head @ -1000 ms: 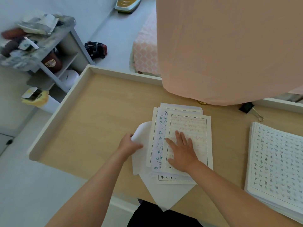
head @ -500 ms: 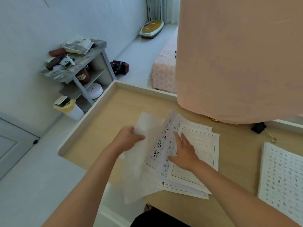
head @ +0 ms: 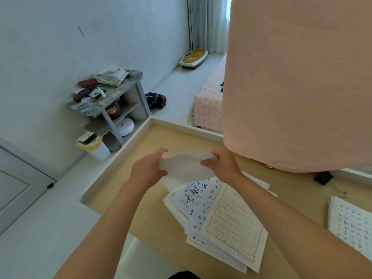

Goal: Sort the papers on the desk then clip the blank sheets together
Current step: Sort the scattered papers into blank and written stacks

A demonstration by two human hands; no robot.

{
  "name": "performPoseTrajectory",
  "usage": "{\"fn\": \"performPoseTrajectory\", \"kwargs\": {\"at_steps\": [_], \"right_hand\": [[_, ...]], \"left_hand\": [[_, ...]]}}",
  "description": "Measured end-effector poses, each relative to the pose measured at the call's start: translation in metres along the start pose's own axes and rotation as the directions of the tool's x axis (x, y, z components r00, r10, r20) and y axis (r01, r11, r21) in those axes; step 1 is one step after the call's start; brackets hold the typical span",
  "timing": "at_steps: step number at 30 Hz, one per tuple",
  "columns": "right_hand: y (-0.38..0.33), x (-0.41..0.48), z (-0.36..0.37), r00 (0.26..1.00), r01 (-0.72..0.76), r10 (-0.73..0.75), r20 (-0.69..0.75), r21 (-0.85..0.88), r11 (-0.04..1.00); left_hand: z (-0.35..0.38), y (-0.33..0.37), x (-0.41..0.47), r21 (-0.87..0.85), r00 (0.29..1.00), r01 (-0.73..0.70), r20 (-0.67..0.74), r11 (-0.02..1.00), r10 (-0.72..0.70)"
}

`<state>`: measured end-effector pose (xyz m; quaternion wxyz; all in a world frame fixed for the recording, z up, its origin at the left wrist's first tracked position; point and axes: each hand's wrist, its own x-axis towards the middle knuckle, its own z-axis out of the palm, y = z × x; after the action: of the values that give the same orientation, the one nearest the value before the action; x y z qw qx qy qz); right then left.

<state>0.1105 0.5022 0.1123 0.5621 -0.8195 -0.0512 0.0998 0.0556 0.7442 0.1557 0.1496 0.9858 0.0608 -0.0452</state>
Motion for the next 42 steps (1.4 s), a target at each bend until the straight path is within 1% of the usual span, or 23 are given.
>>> {"fn": "performPoseTrajectory", "kwargs": {"at_steps": [1,3,5,7,8,11,12,15,17,18,21,24,25,27,29,31,33,34,36,37,39,40,42], "right_hand": [[0.0,0.003,-0.003,0.999,-0.023,0.024,-0.028,0.053,0.998],[-0.004,0.004,-0.012,0.993,-0.091,0.105,-0.062,0.199,0.976],[-0.001,0.006,-0.022,0.982,-0.161,0.183,-0.041,0.308,0.938],[0.01,0.004,-0.033,0.971,-0.223,0.239,-0.018,0.305,0.926],[0.019,0.004,-0.038,0.963,-0.244,0.267,-0.044,0.285,0.927],[0.052,-0.003,-0.054,0.909,-0.307,0.363,-0.203,0.262,0.915],[0.063,-0.008,-0.06,0.887,-0.333,0.393,-0.244,0.252,0.909],[0.095,-0.023,-0.073,0.798,-0.445,0.512,-0.317,0.261,0.856],[0.113,-0.034,-0.074,0.75,-0.506,0.588,-0.302,0.311,0.805],[0.12,-0.039,-0.072,0.73,-0.536,0.624,-0.278,0.333,0.776],[0.145,-0.05,-0.064,0.659,-0.616,0.719,-0.222,0.391,0.684],[0.164,-0.059,-0.053,0.556,-0.681,0.816,-0.157,0.477,0.555],[0.169,-0.063,-0.048,0.557,-0.689,0.82,-0.129,0.479,0.544],[0.169,-0.072,-0.041,0.612,-0.669,0.78,-0.13,0.441,0.598],[0.177,-0.077,-0.038,0.617,-0.666,0.758,-0.212,0.371,0.647],[0.181,-0.08,-0.04,0.571,-0.675,0.753,-0.327,0.336,0.657],[0.186,-0.079,-0.047,0.52,-0.678,0.739,-0.429,0.32,0.662],[0.188,-0.079,-0.05,0.494,-0.693,0.734,-0.467,0.299,0.656],[0.192,-0.077,-0.053,0.438,-0.767,0.723,-0.535,0.197,0.61],[0.193,-0.076,-0.053,0.404,-0.806,0.734,-0.546,0.167,0.568],[0.193,-0.075,-0.043,0.355,-0.841,0.786,-0.506,0.195,0.505],[0.191,-0.073,-0.035,0.357,-0.837,0.8,-0.482,0.214,0.503],[0.187,-0.067,-0.016,0.428,-0.808,0.789,-0.44,0.205,0.553]], "left_hand": [[0.001,-0.008,0.0,-0.021,0.998,0.032,-0.049,0.999,-0.033],[0.001,-0.018,0.004,-0.188,0.987,0.114,-0.09,0.975,-0.133],[0.001,-0.023,0.01,-0.357,0.978,0.194,-0.008,0.914,-0.21],[0.006,-0.024,0.017,-0.428,0.979,0.206,0.087,0.88,-0.186],[0.009,-0.022,0.018,-0.452,0.979,0.199,0.123,0.87,-0.16],[0.02,-0.013,0.019,-0.556,0.978,0.196,0.17,0.808,-0.12],[0.025,-0.013,0.02,-0.608,0.974,0.22,0.183,0.763,-0.135],[0.047,-0.014,0.023,-0.765,0.937,0.348,0.268,0.542,-0.223],[0.07,-0.013,0.023,-0.773,0.898,0.431,0.32,0.465,-0.301],[0.083,-0.009,0.022,-0.749,0.886,0.458,0.342,0.48,-0.312],[0.125,0.01,0.012,-0.638,0.873,0.483,0.406,0.6,-0.27],[0.162,0.028,0.005,-0.527,0.864,0.446,0.464,0.724,-0.194],[0.171,0.033,0.004,-0.497,0.859,0.433,0.48,0.752,-0.177],[0.188,0.043,0.006,-0.461,0.838,0.415,0.53,0.784,-0.132],[0.201,0.052,0.01,-0.419,0.823,0.364,0.563,0.832,-0.077],[0.205,0.056,0.02,-0.353,0.864,0.265,0.5,0.897,-0.058],[0.204,0.05,0.036,-0.204,0.936,0.159,0.342,0.966,-0.082],[0.203,0.043,0.044,-0.119,0.951,0.145,0.292,0.982,-0.105],[0.201,0.026,0.06,-0.016,0.938,0.192,0.298,0.981,-0.178],[0.201,0.019,0.065,-0.01,0.922,0.226,0.325,0.974,-0.21],[0.203,0.01,0.072,-0.01,0.909,0.248,0.349,0.969,-0.229],[0.204,0.009,0.074,-0.002,0.912,0.232,0.347,0.973,-0.217],[0.205,0.014,0.074,-0.03,0.911,0.226,0.361,0.974,-0.2]]}}
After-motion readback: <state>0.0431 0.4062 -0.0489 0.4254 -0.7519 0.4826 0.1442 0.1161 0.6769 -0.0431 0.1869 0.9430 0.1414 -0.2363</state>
